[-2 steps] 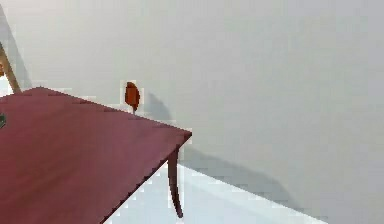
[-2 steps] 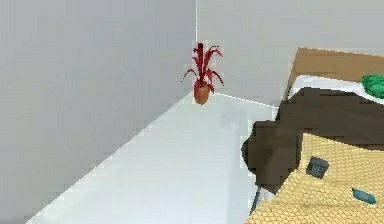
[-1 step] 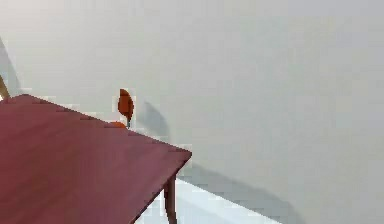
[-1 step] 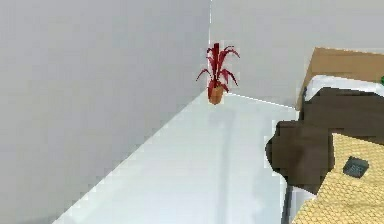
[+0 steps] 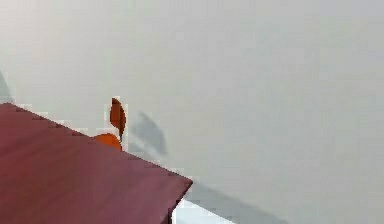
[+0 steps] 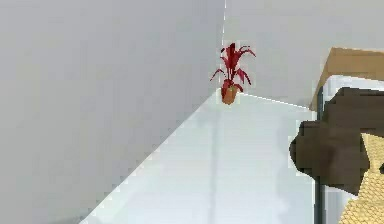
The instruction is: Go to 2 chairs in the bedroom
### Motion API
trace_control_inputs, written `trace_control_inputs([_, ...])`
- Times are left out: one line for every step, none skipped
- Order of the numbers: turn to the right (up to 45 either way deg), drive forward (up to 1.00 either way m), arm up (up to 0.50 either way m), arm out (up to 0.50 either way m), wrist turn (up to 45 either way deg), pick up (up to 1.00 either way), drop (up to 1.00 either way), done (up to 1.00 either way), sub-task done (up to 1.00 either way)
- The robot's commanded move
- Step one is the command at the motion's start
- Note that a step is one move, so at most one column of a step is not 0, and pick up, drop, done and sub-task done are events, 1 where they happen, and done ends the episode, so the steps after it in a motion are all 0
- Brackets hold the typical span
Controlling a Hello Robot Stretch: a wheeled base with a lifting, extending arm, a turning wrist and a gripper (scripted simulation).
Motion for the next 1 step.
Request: trace_control_inputs([27.0,0.00,0.00,0.00,0.0,0.00,0.00,0.00,0.00])
